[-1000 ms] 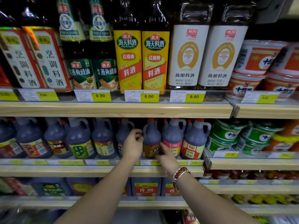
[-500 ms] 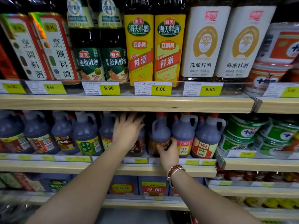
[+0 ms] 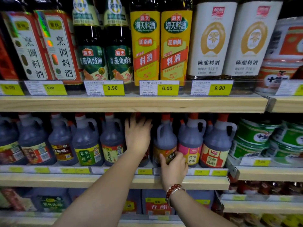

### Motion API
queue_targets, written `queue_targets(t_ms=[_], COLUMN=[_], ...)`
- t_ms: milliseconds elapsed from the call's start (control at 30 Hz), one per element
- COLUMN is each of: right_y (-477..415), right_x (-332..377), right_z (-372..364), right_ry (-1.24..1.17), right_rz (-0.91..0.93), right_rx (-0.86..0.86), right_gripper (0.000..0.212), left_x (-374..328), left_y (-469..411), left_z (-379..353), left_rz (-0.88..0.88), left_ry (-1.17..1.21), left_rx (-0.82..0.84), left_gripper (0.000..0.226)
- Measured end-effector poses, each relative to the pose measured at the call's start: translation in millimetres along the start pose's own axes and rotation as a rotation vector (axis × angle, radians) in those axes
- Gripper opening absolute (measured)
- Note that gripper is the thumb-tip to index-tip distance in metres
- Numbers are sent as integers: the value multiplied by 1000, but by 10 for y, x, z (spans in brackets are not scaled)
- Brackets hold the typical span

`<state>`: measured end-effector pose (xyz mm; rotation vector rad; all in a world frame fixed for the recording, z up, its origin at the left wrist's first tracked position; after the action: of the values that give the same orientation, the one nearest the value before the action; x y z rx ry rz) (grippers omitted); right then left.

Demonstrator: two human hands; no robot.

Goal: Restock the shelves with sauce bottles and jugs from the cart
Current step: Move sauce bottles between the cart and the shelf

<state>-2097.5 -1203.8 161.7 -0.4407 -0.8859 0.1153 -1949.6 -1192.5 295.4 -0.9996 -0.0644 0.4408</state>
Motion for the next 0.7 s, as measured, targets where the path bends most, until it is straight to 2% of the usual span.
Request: queue_targets(t_ms=[67,133,300,433,533,633,700], right_y=[11,22,39,95,141,117,74], right_x=[16,20,19,122,171,100,35], right_z=[2,-17,-60,-123,-185,-172,-144], right_ry=[29,58,93,166,189,117,19], right_rz=[18,28,46,158,236,183,101], right_rx=[-30,-37,-17,-3,6,55,101], right_gripper=[46,46,48,39,43,41,38], left_x=[-34,-96,-109,-8,13,81,165], left_y=[103,261,349,276,289,318,345], left_z=[84,107,-18,-99,-137,-158,-201], left_rz=[11,-2,4,48,61,97,129], left_ry=[151,204,108,47,13,21,18], left_rx=[-41,-27,-9,-9,-2,9,75], left_gripper=[31,35,37,39,40,30,49])
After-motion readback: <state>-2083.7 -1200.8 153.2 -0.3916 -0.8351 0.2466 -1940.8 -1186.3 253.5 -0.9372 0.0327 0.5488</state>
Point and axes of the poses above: each hand's wrist, its own y-axis away from the middle knuckle, its own z-axis out of the back of the hand, x = y × z, the point moved 9 cm from there along -y, towards the middle knuckle, and after that the axes turned 15 degrees about z, right-handed, at the moved point
